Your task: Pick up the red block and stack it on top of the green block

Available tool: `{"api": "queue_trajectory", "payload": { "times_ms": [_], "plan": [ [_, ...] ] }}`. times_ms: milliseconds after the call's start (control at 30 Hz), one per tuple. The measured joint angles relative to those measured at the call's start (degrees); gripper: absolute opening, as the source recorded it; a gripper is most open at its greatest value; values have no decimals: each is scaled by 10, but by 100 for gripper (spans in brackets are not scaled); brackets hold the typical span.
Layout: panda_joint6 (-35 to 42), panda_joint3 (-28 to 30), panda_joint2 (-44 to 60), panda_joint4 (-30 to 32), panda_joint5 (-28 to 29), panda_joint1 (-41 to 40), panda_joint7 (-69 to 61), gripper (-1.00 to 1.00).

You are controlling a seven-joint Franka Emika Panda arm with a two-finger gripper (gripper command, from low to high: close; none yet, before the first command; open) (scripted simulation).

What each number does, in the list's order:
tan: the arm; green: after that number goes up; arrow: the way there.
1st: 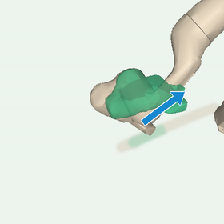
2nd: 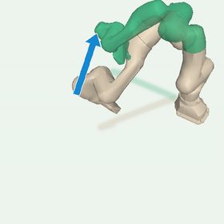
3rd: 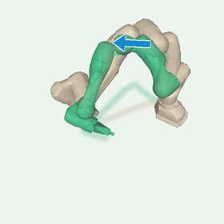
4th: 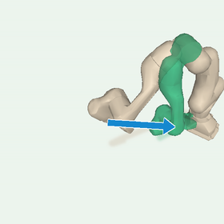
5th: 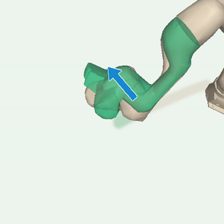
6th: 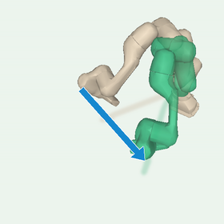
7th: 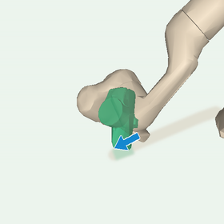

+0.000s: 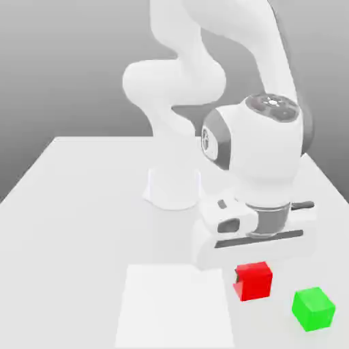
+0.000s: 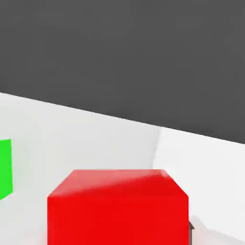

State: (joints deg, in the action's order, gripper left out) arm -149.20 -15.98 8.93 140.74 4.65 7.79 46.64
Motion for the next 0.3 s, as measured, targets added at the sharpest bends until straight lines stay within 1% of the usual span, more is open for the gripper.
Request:
{"api": "queue_trajectory", "payload": {
  "times_ms": [67, 167, 200, 300],
  "plan": [
    [-4, -19, 29, -23, 24, 24, -11, -100],
    [-50, -5, 90, -34, 68, 46, 12, -100],
    [-59, -1, 101, -35, 77, 49, 17, 100],
    [-59, -1, 101, -35, 77, 49, 17, 100]
  ]
}}
